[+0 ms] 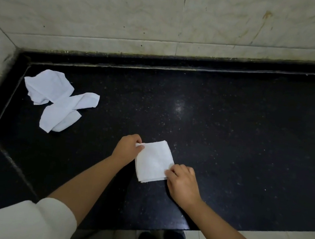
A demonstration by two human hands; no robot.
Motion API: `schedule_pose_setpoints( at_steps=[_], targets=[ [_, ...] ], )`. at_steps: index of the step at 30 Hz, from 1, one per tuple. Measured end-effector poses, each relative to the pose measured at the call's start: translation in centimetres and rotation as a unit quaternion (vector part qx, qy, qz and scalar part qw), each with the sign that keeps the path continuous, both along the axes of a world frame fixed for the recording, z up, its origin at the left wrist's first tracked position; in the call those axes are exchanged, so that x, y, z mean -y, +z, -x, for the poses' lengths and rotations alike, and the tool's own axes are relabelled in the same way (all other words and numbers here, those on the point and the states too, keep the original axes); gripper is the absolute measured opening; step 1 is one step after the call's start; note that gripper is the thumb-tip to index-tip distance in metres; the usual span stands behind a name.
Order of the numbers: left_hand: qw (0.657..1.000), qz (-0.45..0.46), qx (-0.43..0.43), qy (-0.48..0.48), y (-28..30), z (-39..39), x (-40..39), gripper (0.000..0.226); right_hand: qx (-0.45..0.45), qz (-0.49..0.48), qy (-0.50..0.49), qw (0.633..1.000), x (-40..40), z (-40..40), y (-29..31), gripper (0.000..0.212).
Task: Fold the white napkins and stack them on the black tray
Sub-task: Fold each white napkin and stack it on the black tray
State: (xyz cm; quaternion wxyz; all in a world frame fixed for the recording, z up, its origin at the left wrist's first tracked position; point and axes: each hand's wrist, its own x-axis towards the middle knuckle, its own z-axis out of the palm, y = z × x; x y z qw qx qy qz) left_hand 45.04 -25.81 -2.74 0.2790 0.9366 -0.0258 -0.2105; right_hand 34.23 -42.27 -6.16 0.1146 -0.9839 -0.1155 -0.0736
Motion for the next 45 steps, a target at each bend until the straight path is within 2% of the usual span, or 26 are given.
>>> schedule_pose_setpoints(
  at_steps=[5,7,9,12,14,16,19,22,25,27,30,34,36,38,41,45],
  targets=[
    [0.997,-0.046,0.056,-0.022,-0.6,1.0,0.4,0.036,-0.002,0.011,-0.034,0.999,0.3,0.1,-0.4,0.027],
    [0.987,-0.093,0.119,-0.052,-0.5,2.1,0.4,0.042,-0.032,0.025,-0.036,0.999,0.1,0.4,-0.2,0.029],
    [0.969,-0.121,0.183,-0.11,-0.9,3.2,0.3,0.039,-0.06,0.024,-0.024,0.998,0.0,0.6,0.2,0.03],
    [0.944,-0.156,0.23,-0.178,-1.6,4.7,-0.1,0.018,-0.05,-0.025,-0.023,0.998,0.7,0.5,0.6,0.029],
    [0.945,-0.17,0.196,-0.199,-1.5,5.3,-0.2,0.026,-0.03,-0.082,-0.049,0.995,1.2,-0.6,1.2,0.028],
    [0.957,-0.176,0.125,-0.196,-1.6,5.6,-0.1,0.04,-0.06,-0.117,-0.075,0.988,1.2,-2.8,2.6,0.029],
    [0.95,-0.204,0.088,-0.221,-1.4,5.5,-0.1,0.049,-0.228,-0.148,-0.045,0.961,0.7,-7.2,4.2,0.038],
    [0.949,-0.209,0.087,-0.22,-1.3,5.6,0.0,0.051,-0.314,-0.102,0.007,0.944,0.8,-10.6,4.9,0.033],
    [0.95,-0.211,0.085,-0.215,-1.4,5.6,0.1,0.051,-0.347,-0.014,0.04,0.937,1.6,-12.4,5.2,0.027],
    [0.949,-0.208,0.076,-0.224,-1.5,5.5,0.3,0.052,-0.331,0.04,0.058,0.941,1.6,-12.8,5.1,0.026],
    [0.948,-0.203,0.07,-0.234,-1.8,5.5,0.1,0.053,-0.267,0.071,0.042,0.96,1.4,-12.1,4.0,0.03],
    [0.942,-0.199,0.114,-0.246,-1.8,5.7,0.0,0.052,-0.187,0.011,-0.051,0.981,1.7,-9.7,3.3,0.037],
    [0.95,-0.166,0.154,-0.214,-1.7,5.8,-0.2,0.048,-0.107,-0.017,-0.006,0.994,2.0,-7.9,3.2,0.03],
    [0.943,-0.128,0.211,-0.222,-1.7,6.3,-0.3,0.039,-0.065,-0.008,0.077,0.995,2.4,-5.5,3.2,0.021],
    [0.925,-0.107,0.263,-0.253,-3.0,7.5,-1.1,0.036,-0.119,0.057,0.175,0.976,2.9,-2.4,2.7,0.026],
    [0.925,-0.132,0.219,-0.28,-3.0,8.0,-1.1,0.043,-0.159,0.099,0.185,0.965,2.9,-2.0,2.1,0.032]
  ],
)
